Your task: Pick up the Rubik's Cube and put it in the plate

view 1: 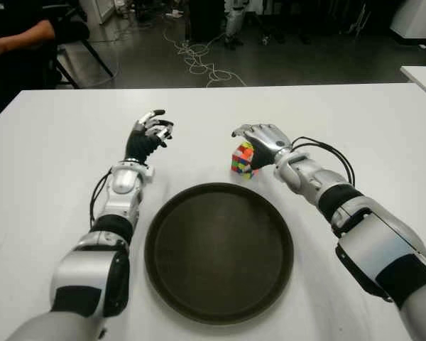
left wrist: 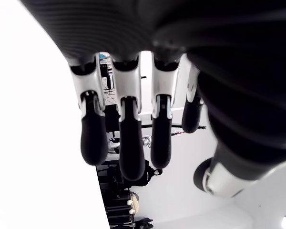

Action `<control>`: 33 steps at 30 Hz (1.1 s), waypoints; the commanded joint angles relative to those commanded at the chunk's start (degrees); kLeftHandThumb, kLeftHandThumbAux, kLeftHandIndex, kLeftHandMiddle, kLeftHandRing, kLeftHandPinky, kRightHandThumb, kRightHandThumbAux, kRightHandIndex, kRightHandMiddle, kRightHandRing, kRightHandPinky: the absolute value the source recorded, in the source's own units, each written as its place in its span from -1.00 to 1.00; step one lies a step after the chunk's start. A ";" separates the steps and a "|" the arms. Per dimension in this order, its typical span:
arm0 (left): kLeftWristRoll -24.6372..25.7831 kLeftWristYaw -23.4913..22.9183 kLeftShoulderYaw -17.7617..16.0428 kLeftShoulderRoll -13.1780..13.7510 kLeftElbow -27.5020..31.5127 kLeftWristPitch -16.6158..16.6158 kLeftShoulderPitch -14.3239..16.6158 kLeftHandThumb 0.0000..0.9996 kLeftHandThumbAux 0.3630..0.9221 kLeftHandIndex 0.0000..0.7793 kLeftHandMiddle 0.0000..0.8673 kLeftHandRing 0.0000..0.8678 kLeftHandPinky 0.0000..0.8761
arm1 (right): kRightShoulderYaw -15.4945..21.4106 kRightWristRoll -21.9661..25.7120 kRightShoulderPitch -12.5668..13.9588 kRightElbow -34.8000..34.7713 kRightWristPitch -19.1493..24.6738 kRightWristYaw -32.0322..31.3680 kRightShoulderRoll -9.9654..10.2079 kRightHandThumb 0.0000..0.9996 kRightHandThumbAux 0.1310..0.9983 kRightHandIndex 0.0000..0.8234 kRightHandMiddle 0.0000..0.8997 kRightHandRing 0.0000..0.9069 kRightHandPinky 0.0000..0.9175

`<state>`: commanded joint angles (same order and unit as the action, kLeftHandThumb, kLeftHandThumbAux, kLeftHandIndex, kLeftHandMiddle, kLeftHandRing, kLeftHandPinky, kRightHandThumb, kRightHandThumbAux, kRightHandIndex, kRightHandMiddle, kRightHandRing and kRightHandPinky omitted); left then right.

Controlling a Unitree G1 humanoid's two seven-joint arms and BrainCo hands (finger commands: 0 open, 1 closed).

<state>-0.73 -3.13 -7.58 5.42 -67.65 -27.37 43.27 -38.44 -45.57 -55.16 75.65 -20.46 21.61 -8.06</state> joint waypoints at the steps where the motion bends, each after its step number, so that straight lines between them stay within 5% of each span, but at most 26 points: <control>1: -0.02 0.00 0.02 0.01 -0.01 0.05 0.01 -0.39 0.20 -0.44 -0.14 0.10 0.24 | -0.04 -0.01 0.02 0.01 -0.02 0.08 0.01 -1.00 0.53 -0.36 -0.32 -0.25 -0.28; 19: 0.11 -0.02 -0.11 -0.14 -0.06 -0.31 -0.03 -0.40 0.20 -0.45 -0.12 0.12 0.26 | -0.62 -0.31 0.74 0.31 -0.47 1.56 0.35 -1.00 0.51 -0.27 -0.21 -0.10 -0.15; 33: -0.31 0.31 0.16 -0.04 -0.11 -0.42 -0.08 -0.41 0.20 -0.44 -0.11 0.12 0.23 | -0.45 0.11 0.72 0.55 -0.06 1.68 0.08 -1.00 0.56 -0.31 -0.25 -0.16 -0.19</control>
<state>-1.04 -2.83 -7.43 5.38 -67.76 -27.79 43.19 -38.89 -45.46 -54.45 76.21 -20.53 23.29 -7.98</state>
